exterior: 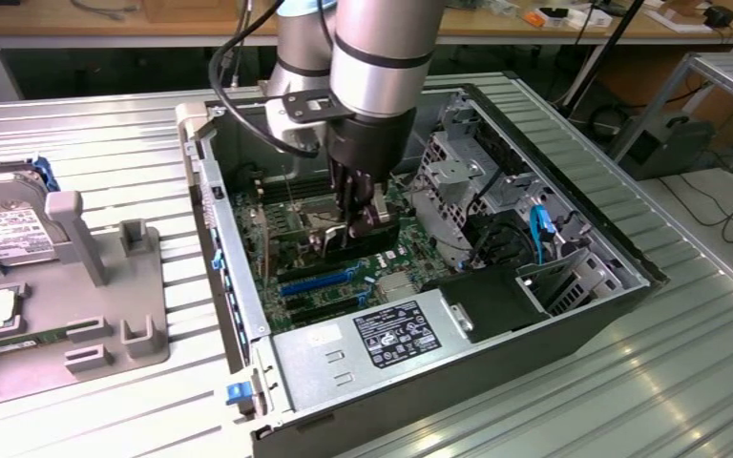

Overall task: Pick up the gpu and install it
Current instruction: 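Insert the gpu into the slot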

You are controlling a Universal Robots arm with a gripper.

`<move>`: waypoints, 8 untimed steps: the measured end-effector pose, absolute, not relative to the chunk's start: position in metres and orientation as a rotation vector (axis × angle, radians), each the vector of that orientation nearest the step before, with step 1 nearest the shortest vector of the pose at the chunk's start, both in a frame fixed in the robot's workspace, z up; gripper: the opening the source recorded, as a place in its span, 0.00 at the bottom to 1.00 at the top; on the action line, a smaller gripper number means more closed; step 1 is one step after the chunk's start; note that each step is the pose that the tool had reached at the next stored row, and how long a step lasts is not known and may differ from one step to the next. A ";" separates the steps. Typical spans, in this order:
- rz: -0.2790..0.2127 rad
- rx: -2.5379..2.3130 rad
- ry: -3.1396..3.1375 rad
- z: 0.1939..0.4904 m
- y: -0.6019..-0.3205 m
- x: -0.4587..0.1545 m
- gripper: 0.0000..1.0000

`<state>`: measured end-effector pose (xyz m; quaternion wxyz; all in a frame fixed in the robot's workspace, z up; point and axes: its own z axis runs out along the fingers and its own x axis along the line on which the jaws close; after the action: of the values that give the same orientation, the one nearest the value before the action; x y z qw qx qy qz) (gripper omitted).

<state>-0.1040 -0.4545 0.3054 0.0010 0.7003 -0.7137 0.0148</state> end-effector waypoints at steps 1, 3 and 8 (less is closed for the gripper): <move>0.047 2.199 -2.241 0.305 -0.454 -0.104 0.27; 0.061 2.204 -2.247 0.303 -0.454 -0.105 0.27; 0.083 2.214 -2.258 0.298 -0.454 -0.116 0.27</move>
<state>-0.1158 -0.4543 0.2979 -0.0108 0.6999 -0.7136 0.0263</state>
